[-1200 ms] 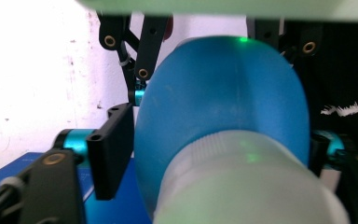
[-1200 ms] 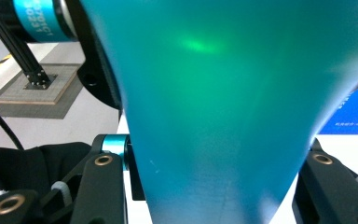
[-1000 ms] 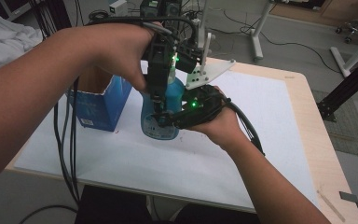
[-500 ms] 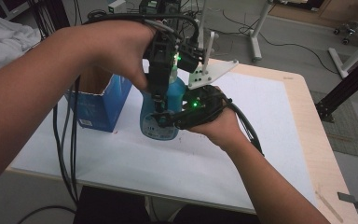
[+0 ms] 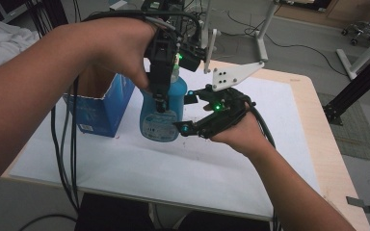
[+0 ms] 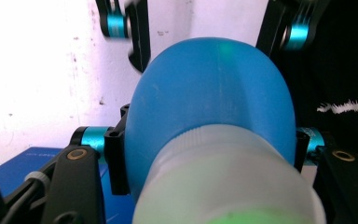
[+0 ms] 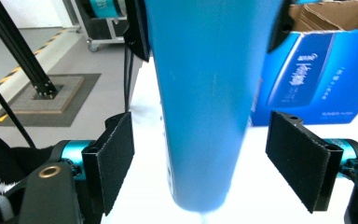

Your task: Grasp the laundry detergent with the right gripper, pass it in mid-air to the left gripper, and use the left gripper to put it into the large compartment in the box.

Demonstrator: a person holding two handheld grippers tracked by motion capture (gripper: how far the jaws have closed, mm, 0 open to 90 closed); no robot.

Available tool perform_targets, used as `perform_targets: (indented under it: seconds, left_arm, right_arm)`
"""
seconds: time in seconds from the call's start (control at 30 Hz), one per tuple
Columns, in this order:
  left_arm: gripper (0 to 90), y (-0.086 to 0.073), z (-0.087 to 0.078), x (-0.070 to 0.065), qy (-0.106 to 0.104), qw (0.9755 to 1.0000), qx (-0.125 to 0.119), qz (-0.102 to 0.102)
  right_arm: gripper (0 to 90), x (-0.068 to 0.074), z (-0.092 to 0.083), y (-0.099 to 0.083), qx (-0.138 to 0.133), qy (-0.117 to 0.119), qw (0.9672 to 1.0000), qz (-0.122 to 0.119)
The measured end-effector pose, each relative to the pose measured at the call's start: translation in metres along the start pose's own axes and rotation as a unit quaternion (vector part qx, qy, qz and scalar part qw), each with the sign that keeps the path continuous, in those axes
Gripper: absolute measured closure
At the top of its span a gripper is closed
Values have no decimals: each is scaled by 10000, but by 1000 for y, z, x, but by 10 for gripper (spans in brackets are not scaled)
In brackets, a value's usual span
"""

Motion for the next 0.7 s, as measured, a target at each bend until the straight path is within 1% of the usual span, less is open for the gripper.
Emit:
perform_targets:
  seconds: [0.07,0.13,0.17,0.33,0.47,0.5,0.53,0.57,0.63,0.67,0.7]
  left_arm:
    - [384,-1,-1,1,-6,10000,-10,-1]
    - [383,-2,-2,2,-19,10000,-8,-40]
    - [383,-2,-3,3,-25,10000,-6,-50]
    - [383,-4,-5,5,-34,9999,24,-129]
    - [383,-8,-8,9,-11,9994,104,-315]
    - [383,-9,-9,11,0,9992,126,-369]
    - [383,-11,-10,12,2,9989,131,-453]
    - [383,-12,-12,13,18,9985,145,-534]
    - [382,-14,-16,16,21,9974,164,-703]
    - [382,-15,-18,18,37,9967,162,-790]
    - [382,-16,-21,19,41,9957,158,-917]
  right_arm:
    - [202,-1,-4,-1,79,-48,10000,-32]
    - [141,-2,-8,-1,133,-120,9998,-3]
    - [134,-3,-10,-2,154,-152,9998,34]
    - [121,-4,-21,-3,359,-239,9991,1]
    - [109,-6,-33,-5,577,-314,9978,-15]
    - [84,-6,-36,-6,661,-341,9972,-42]
    - [31,-7,-38,-7,758,-398,9963,-56]
    - [32,-7,-42,-8,858,-444,9953,-22]
    - [29,-7,-49,-9,1028,-475,9936,-46]
    - [19,-8,-53,-10,1104,-517,9925,-70]
    - [10,-8,-57,-11,1204,-536,9913,-44]
Point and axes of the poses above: each handheld gripper's, and its own axes: z roughly forward along the jaws, y roughly out of its top, x roughly to its left, the point moved 4 cm from there along z, roughly forward along the jaws, and after that the axes turned 7 degrees about -x, right-handed, at the moved point
